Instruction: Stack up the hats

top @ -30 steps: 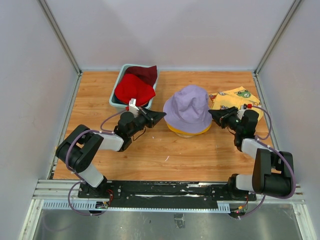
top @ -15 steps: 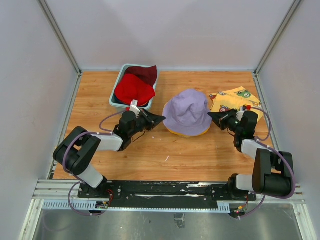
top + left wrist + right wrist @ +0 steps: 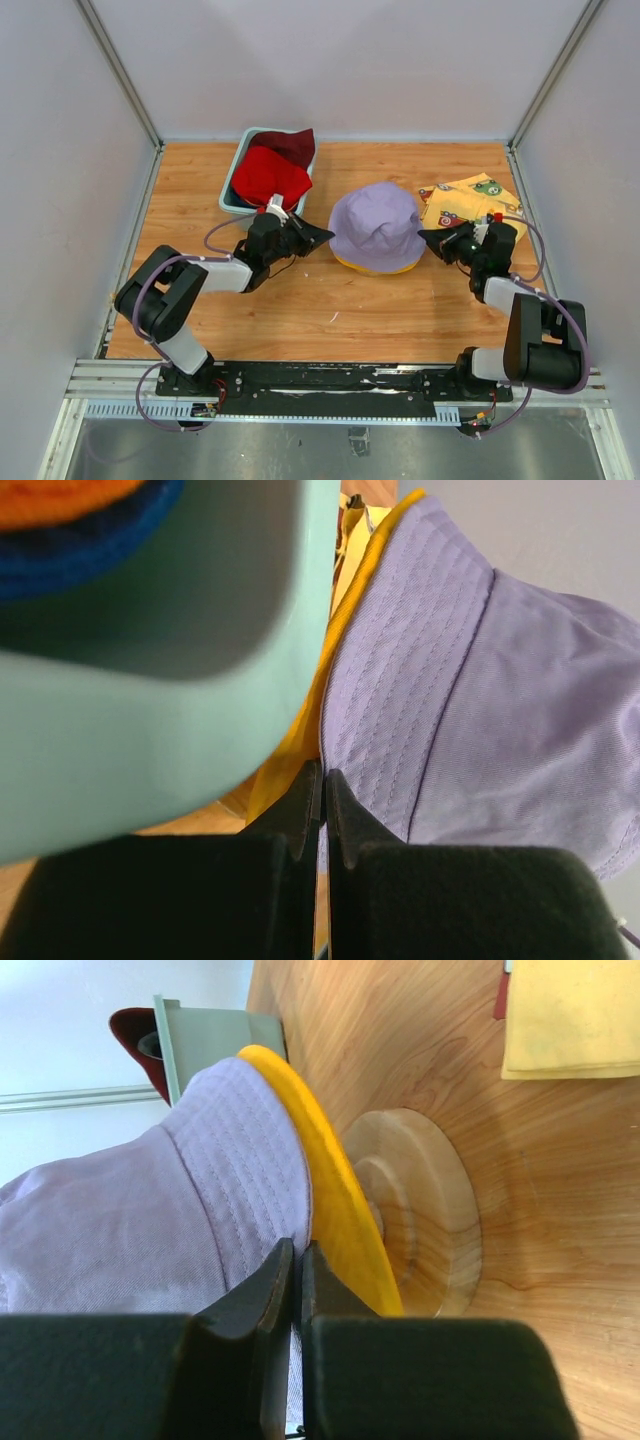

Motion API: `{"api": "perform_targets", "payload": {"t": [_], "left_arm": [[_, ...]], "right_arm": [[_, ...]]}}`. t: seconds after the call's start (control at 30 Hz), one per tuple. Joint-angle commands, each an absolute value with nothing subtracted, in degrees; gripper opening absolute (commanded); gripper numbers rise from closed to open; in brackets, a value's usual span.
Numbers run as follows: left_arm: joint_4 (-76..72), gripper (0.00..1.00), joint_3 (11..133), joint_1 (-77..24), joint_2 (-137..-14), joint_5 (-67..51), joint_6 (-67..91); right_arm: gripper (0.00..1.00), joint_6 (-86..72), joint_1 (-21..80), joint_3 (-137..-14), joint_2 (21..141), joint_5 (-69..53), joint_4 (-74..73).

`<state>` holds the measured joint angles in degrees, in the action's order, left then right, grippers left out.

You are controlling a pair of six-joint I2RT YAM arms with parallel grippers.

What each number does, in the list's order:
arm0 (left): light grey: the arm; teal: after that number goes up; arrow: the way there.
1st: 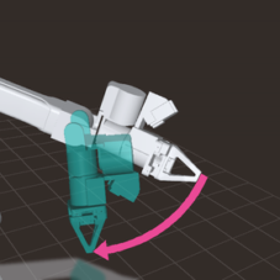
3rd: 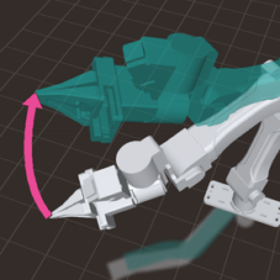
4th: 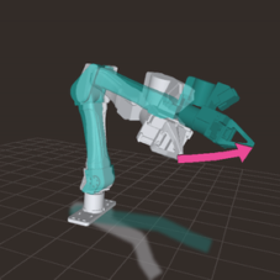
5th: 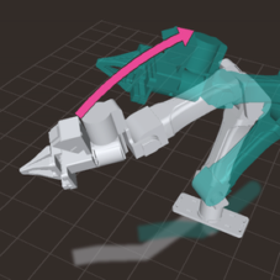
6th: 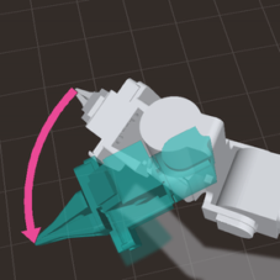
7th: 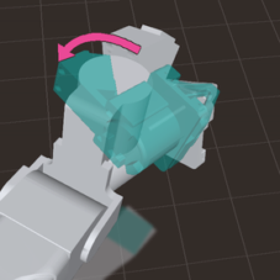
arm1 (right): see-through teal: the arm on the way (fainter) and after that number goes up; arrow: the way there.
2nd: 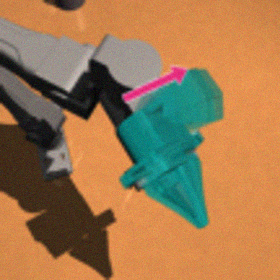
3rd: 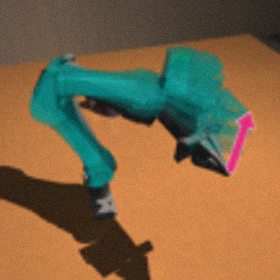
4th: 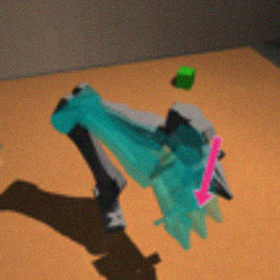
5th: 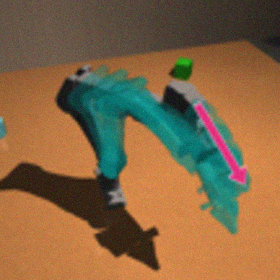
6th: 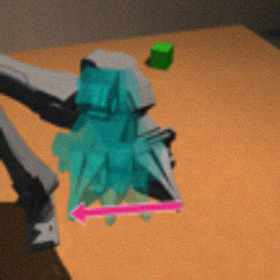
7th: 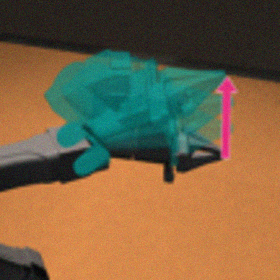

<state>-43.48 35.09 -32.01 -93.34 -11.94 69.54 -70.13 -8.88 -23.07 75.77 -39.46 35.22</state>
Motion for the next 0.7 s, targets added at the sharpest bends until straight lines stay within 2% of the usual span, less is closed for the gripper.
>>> {"api": "perform_targets", "payload": {"t": [0.0, 0.5, 0.57, 0.63, 0.67], "left_arm": [[-37.85, 0.00, 36.18, -32.08, -96.15, -13.35, 67.38], [-32.06, 0.00, 38.27, -32.08, -97.84, -12.70, 64.78], [-31.82, 0.00, 38.07, -32.08, -97.30, -12.41, 65.07], [-31.50, 0.01, 38.21, -32.08, -96.65, -12.23, 65.25], [-31.26, 0.05, 38.23, -32.08, -96.07, -12.10, 65.31]], "right_arm": [[0.01, -66.65, -9.93, -24.17, 78.56, -38.34, 33.52], [0.02, -62.93, -9.84, -26.86, 81.22, -37.95, 31.18], [0.05, -62.69, -9.83, -27.17, 80.85, -38.02, 30.72], [0.13, -62.24, -9.84, -27.72, 80.10, -37.99, 29.70], [0.17, -61.96, -9.84, -28.07, 79.58, -37.93, 28.90]]}}
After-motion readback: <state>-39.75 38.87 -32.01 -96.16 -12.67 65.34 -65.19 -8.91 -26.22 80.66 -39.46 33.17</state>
